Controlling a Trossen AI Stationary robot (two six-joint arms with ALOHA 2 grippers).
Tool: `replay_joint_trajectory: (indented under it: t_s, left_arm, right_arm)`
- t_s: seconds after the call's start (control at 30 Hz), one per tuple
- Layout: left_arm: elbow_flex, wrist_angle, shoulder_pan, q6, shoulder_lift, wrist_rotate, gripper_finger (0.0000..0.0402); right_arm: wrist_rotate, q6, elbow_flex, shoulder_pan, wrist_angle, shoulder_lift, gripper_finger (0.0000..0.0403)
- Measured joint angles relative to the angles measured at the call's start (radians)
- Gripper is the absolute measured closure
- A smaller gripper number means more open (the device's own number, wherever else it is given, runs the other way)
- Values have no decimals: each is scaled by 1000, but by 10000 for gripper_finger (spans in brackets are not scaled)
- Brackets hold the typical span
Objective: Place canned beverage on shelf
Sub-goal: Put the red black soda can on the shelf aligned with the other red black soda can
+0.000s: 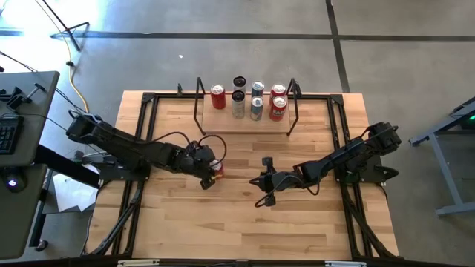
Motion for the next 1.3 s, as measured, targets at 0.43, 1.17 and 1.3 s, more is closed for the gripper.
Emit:
replay_joint_trajectory:
  t_s: [0.43,1.17,1.3]
  left_arm:
    - [0,6,16,37,24,13,133]
    - [-1,52,63,122,40,44,176]
    - [-3,45,81,137,27,52,176]
  right_arm:
    - [0,-2,0,0,0,0,403]
    - [0,-4,0,0,0,0,403]
    - [0,-4,0,0,0,0,403]
